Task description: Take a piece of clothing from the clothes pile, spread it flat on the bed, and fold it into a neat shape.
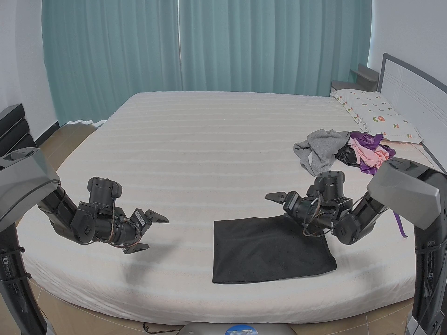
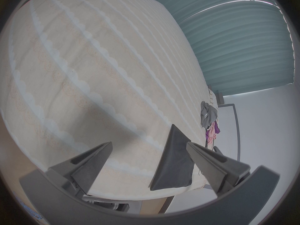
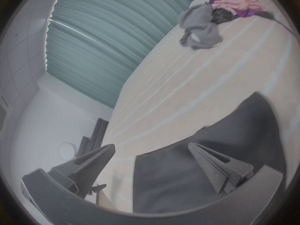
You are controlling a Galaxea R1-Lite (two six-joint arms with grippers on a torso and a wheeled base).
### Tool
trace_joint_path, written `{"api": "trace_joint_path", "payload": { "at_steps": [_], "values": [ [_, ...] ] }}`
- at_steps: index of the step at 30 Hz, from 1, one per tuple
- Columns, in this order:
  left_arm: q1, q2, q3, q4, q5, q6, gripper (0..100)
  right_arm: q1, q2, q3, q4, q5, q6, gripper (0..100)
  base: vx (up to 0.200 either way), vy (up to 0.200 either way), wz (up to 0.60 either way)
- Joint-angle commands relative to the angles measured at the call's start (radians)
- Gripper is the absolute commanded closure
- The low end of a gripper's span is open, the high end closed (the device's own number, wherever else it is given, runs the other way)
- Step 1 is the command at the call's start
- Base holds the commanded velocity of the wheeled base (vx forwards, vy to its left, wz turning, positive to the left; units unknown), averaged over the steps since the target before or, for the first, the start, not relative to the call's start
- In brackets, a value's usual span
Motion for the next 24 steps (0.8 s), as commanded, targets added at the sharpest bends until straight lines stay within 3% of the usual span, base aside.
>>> {"api": "trace_joint_path", "payload": {
  "at_steps": [1,6,13,24],
  "values": [
    [0.000,0.002,0.001,-0.001,0.002,-0.001,0,0.073,0.059,-0.060,-0.029,-0.010,0.032,0,0.000,0.000,0.00],
    [0.000,0.003,0.001,-0.001,0.016,-0.001,0,0.097,0.071,-0.061,-0.091,-0.016,0.030,0,0.000,0.000,0.00],
    [-0.005,0.003,0.004,-0.002,0.020,-0.001,0,0.120,0.105,-0.100,-0.068,-0.004,0.004,0,0.000,0.000,0.00],
    [-0.005,0.003,0.004,-0.002,0.020,-0.001,0,0.139,0.135,-0.264,0.154,0.008,-0.071,0,0.000,0.000,0.00]
  ]
}}
